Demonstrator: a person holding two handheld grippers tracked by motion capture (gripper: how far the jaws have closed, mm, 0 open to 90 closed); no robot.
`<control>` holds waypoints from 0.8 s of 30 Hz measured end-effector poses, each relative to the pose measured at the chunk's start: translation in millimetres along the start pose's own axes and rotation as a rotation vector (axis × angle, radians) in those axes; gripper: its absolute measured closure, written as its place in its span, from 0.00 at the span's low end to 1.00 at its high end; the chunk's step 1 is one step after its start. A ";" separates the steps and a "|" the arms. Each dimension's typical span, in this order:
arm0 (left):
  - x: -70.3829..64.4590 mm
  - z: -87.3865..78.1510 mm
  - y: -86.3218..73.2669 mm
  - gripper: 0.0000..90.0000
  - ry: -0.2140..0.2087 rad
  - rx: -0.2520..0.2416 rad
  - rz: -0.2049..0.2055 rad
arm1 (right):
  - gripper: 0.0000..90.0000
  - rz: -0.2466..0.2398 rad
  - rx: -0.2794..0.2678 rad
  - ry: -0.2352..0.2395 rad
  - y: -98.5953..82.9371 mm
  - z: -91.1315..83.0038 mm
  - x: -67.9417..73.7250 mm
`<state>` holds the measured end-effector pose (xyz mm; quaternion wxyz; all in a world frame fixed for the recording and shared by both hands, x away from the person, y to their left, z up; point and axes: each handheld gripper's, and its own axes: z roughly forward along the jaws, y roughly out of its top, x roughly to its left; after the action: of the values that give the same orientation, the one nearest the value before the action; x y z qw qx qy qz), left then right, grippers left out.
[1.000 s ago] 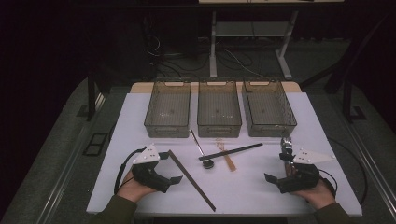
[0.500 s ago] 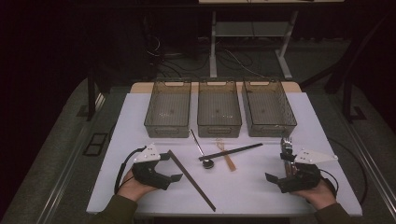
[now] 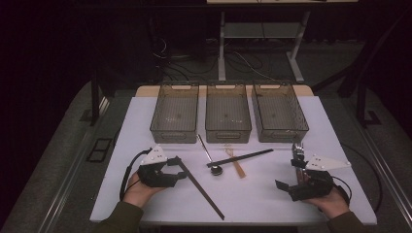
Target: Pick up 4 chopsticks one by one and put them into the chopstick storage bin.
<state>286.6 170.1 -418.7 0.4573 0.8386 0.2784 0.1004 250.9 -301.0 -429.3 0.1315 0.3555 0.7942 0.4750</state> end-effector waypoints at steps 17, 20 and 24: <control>27.6 19.0 6.1 1.00 0.073 0.080 -0.042 | 0.00 0.004 0.008 0.004 -0.3 2.1 1.0; 34.1 23.6 6.7 1.00 0.086 0.102 -0.048 | 0.00 0.001 0.013 0.005 -0.6 2.7 0.7; 41.9 30.3 8.3 1.00 0.108 0.131 -0.048 | 0.00 0.004 0.014 0.005 -1.1 2.6 0.8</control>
<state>337.0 168.4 -432.5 0.3879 0.8534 0.3284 0.1159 251.3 -299.0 -431.5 0.1259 0.3566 0.7973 0.4704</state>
